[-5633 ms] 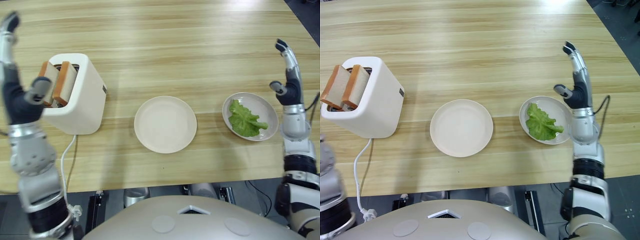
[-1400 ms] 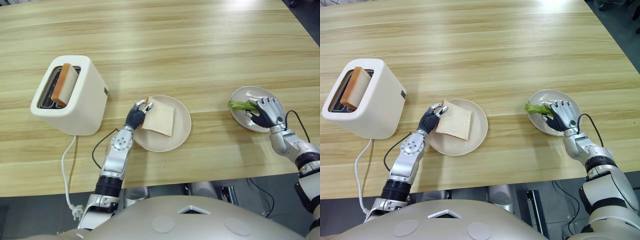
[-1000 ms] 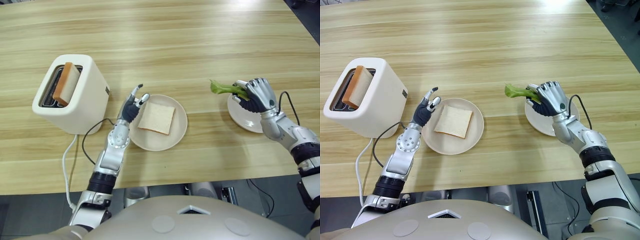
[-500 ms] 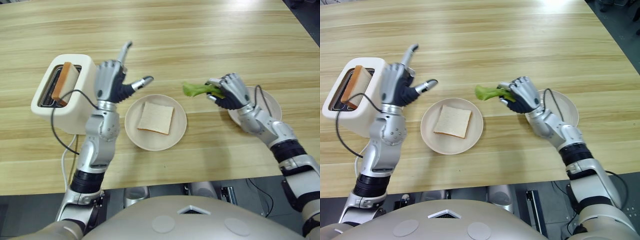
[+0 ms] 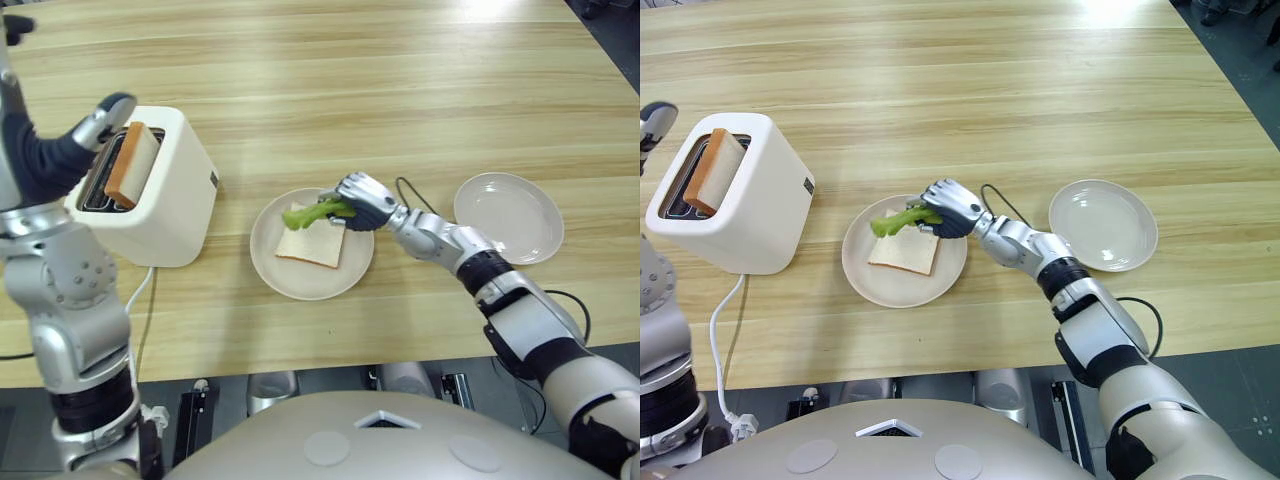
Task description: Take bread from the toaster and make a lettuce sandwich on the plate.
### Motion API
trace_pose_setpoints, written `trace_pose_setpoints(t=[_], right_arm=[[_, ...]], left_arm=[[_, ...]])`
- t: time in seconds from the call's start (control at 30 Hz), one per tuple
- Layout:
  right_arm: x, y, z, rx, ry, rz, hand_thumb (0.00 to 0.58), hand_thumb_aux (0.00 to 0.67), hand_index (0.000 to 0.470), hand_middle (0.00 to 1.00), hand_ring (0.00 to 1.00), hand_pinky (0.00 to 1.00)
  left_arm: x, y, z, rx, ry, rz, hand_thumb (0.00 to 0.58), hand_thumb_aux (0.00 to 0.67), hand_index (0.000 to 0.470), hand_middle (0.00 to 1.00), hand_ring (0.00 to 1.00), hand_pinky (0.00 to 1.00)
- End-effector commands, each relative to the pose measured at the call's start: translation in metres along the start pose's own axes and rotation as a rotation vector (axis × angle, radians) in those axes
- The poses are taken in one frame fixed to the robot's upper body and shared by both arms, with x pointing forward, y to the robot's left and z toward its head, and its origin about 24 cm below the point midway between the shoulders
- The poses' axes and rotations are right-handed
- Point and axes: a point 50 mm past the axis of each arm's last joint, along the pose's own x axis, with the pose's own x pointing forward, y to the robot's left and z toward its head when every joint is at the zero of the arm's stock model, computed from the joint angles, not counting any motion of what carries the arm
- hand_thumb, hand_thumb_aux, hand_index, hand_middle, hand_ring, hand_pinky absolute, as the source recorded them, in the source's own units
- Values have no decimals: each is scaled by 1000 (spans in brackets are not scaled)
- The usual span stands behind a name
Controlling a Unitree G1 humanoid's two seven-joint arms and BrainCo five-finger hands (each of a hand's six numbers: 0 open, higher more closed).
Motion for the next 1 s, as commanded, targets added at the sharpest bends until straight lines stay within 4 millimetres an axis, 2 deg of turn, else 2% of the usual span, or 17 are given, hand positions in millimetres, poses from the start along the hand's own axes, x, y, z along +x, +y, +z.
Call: trace_pose_setpoints(t=[0.03, 0.13, 0.3, 0.33, 0.37, 0.4, 0.43, 0.47, 0.57, 0.87, 1.0], right_arm=[[1, 15, -1, -12, 11, 123, 580, 670, 460, 1000, 1000, 1000], [1, 23, 0, -22, 6, 187, 580, 670, 460, 1000, 1000, 1000], [2, 26, 1, -38, -4, 217, 580, 670, 460, 1000, 1000, 1000], [2, 26, 1, -43, -6, 223, 539, 491, 337, 1000, 1000, 1000], [3, 26, 1, -50, -8, 226, 468, 376, 258, 1000, 1000, 1000], [3, 25, 1, -53, -9, 224, 468, 376, 258, 1000, 1000, 1000], [3, 23, 1, -50, -10, 210, 0, 0, 0, 796, 796, 796], [3, 21, 0, -49, -12, 196, 0, 0, 0, 463, 463, 463], [5, 15, 1, -53, -23, 170, 0, 0, 0, 424, 424, 424], [10, -20, -4, -83, -41, 46, 0, 0, 0, 424, 424, 424], [10, -28, -6, -88, -30, 25, 0, 0, 0, 420, 420, 420]], left_arm=[[-12, -11, -29, 105, 112, -108, 0, 0, 0, 0, 0, 0], [-20, -21, -40, 116, 160, -167, 0, 0, 0, 0, 0, 0], [-26, -40, -39, 87, 163, -248, 0, 0, 0, 0, 0, 0], [-26, -42, -39, 83, 162, -255, 0, 0, 0, 0, 0, 0], [-26, -44, -38, 81, 162, -260, 0, 0, 0, 0, 0, 0], [-26, -45, -38, 78, 163, -263, 0, 0, 0, 0, 0, 0], [-27, -47, -39, 77, 165, -273, 0, 0, 0, 0, 0, 0], [-27, -48, -39, 76, 168, -282, 0, 0, 0, 0, 0, 0], [-31, -56, -40, 77, 176, -324, 0, 0, 0, 0, 0, 0], [-40, -77, -34, 58, 170, -431, 0, 0, 0, 0, 0, 0], [-43, -84, -29, 38, 162, -454, 0, 0, 0, 0, 0, 0]])
